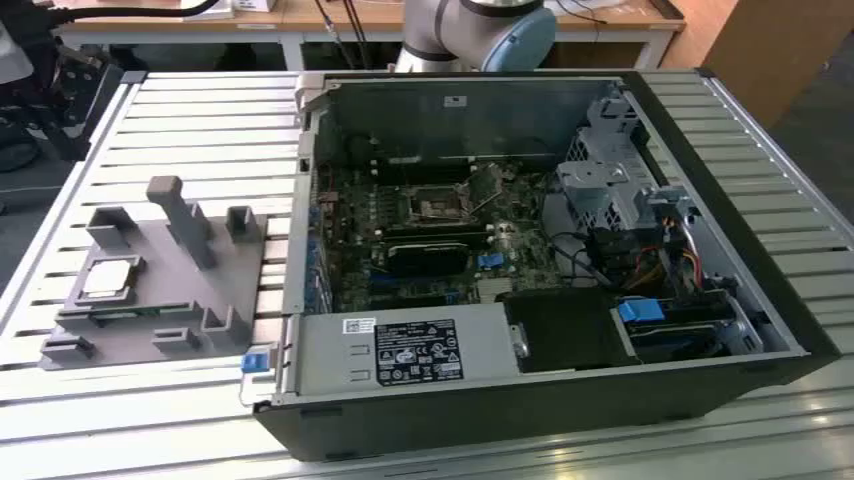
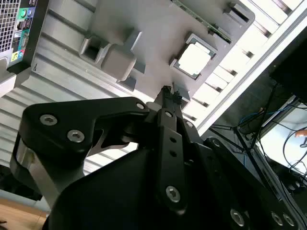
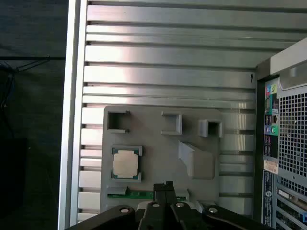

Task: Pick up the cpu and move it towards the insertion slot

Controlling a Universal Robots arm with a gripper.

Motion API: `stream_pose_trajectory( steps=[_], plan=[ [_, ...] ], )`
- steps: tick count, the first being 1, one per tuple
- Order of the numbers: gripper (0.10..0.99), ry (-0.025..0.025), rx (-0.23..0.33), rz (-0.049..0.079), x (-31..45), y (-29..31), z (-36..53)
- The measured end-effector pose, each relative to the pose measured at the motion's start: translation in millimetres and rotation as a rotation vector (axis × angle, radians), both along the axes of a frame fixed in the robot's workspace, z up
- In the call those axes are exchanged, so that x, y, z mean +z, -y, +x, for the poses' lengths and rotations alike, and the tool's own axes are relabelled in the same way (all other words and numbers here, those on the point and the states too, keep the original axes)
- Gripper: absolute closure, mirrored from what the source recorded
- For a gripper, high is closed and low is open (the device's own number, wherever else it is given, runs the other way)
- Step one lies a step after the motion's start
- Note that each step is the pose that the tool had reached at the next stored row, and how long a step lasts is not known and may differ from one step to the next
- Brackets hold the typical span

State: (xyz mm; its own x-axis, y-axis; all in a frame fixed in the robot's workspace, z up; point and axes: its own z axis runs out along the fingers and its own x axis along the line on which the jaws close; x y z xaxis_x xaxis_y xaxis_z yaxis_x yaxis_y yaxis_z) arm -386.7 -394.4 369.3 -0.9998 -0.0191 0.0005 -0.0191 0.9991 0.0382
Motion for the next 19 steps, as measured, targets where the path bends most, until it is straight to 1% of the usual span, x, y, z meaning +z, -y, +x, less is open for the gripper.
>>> stream_pose_trajectory(
  steps=[6,11,19],
  plan=[
    [0.98,-0.0002,0.0,0.0,0.1,0.0,-0.2],
    [0.98,0.0,0.0,0.0,0.0,0.0,-2.4],
    [0.98,0.0,0.0,0.0,-0.8,0.1,-10.7]
  ],
)
